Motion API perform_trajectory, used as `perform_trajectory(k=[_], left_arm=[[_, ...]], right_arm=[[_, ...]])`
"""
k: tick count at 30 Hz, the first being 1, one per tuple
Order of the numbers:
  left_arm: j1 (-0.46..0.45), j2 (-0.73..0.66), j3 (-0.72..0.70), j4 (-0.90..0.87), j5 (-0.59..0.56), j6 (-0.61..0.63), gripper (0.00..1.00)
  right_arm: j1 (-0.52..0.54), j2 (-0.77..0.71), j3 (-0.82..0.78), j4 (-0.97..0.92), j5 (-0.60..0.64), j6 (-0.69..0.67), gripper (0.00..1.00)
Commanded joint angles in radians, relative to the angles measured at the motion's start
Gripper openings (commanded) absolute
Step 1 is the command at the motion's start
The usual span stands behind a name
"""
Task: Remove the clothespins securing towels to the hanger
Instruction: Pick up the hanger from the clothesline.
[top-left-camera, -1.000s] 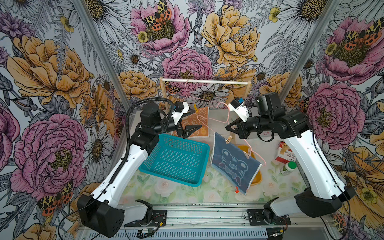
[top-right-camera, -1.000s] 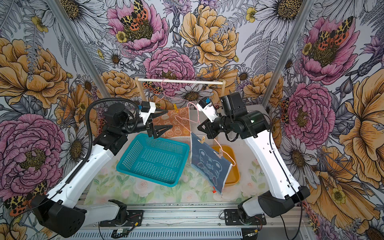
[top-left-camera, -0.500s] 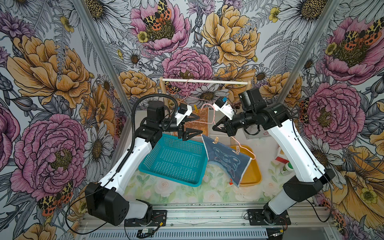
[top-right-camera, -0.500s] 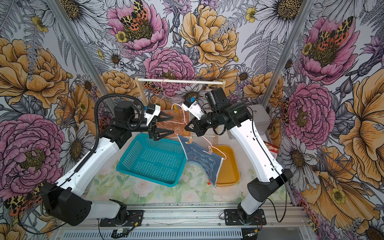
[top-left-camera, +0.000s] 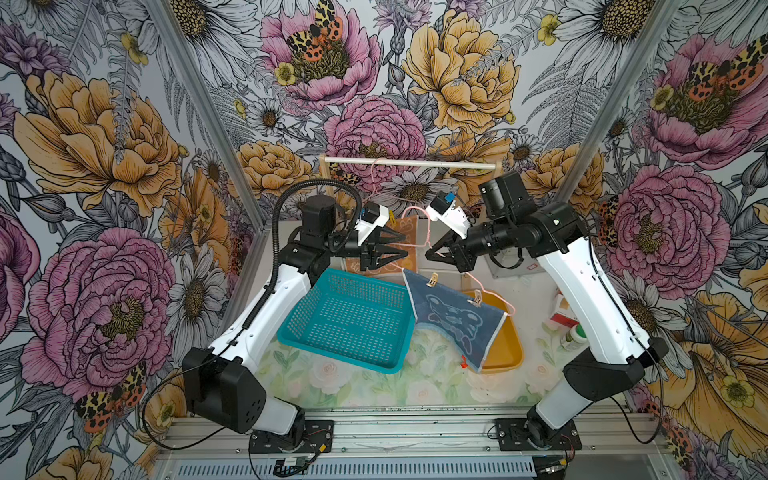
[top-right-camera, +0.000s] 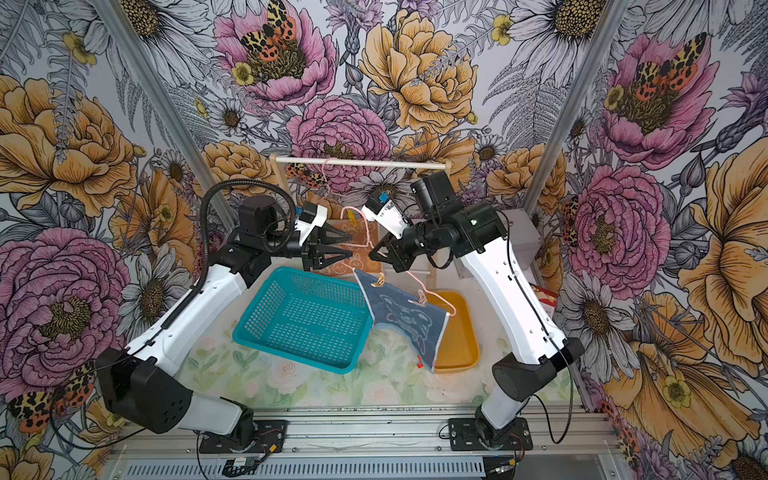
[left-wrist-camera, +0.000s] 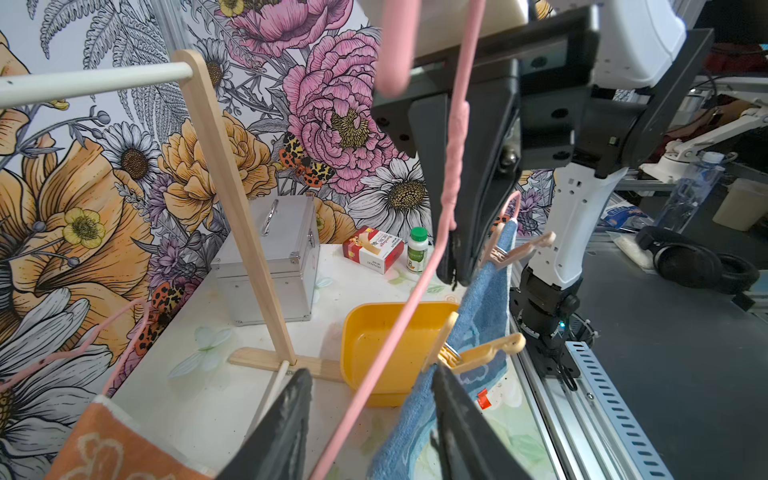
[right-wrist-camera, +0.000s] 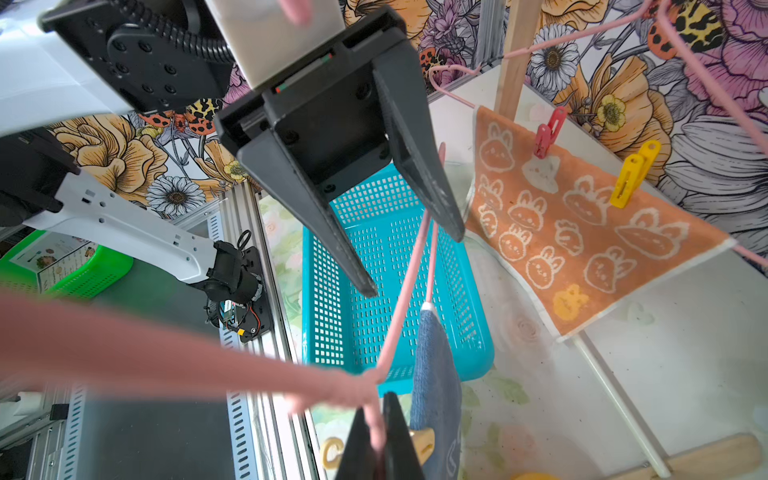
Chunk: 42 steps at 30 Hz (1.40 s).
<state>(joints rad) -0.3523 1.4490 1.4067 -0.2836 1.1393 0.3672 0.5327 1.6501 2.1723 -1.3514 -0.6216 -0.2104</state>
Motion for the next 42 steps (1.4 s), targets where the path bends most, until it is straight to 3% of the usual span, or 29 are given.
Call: perform_trajectory(k=[1, 16, 33, 39, 42], left_arm=[[-0.008, 0.0, 0.02, -0.011, 0.026, 0.0, 0.45], [-0.001, 0.062, 0.088, -0.049, 0.026, 0.026, 0.65], [-0.007, 0.051, 0.086, -0.073, 0.027, 0.031, 0.3], [-0.015, 0.036, 0.094, -0.074, 0.009, 0.022, 0.03], [-0.018, 0.024, 0.098, -0.074, -0.011, 0.017, 0.0]], right_arm=[[0.007, -0.001, 0.044, 0.02, 0.01, -0.027, 0.0], [0.016, 0.001, 0.057, 0.001, -0.004, -0.042, 0.0], [0.016, 0.009, 0.082, 0.003, 0.059, -0.048, 0.0], [0.015, 0.012, 0.106, 0.004, 0.101, -0.053, 0.0], [0.016, 0.014, 0.119, 0.006, 0.123, -0.053, 0.0]])
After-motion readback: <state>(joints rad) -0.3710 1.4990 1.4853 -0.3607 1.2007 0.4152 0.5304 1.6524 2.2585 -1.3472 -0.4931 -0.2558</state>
